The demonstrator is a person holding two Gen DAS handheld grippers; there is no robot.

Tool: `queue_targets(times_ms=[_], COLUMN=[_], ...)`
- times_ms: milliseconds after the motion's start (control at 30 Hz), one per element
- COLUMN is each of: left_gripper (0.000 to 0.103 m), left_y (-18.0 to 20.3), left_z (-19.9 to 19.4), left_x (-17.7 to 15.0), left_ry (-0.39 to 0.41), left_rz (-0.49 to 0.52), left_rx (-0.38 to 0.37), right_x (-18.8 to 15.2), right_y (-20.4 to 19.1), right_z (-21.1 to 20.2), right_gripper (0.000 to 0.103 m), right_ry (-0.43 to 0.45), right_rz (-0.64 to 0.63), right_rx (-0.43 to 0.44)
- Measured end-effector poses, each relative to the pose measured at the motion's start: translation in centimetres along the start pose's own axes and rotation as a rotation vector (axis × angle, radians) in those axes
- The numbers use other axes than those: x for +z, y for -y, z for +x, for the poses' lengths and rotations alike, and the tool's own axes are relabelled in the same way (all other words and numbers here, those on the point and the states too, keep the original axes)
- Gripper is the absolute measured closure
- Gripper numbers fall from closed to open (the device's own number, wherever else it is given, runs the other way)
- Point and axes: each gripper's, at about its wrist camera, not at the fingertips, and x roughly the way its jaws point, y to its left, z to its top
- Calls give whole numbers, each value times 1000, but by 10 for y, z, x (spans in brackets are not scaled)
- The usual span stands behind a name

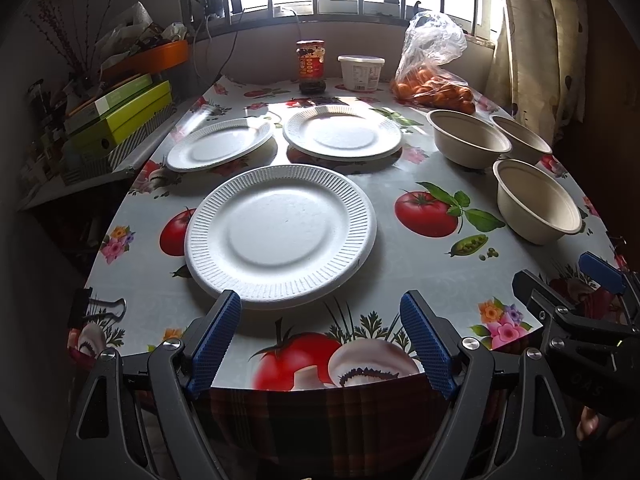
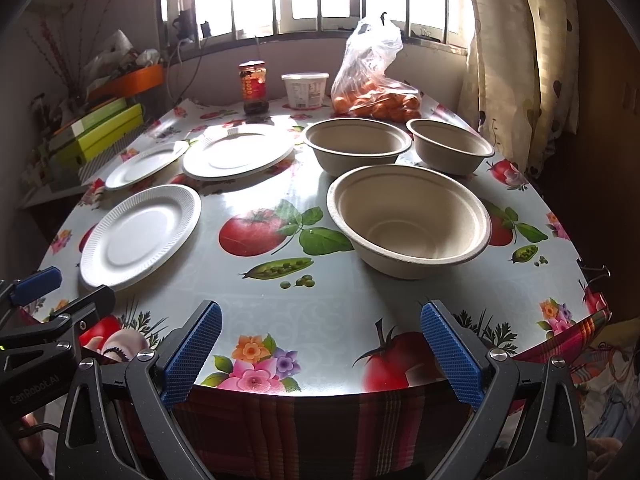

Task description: Organize plates and bowls

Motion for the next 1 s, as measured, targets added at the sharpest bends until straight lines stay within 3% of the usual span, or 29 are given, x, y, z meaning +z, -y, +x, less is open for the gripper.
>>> queue_targets(times_ms=[1000], left_gripper=[21], left_y=[-1], left_z=[0], left_x=[0], left_ry=[2], left_rz=[-5], left_rx=[-2], right_x=[1], right_y=[0], right_z=[0], right_gripper=[2], right_ry=[-2], right_rz=[-1], right_rx=[3])
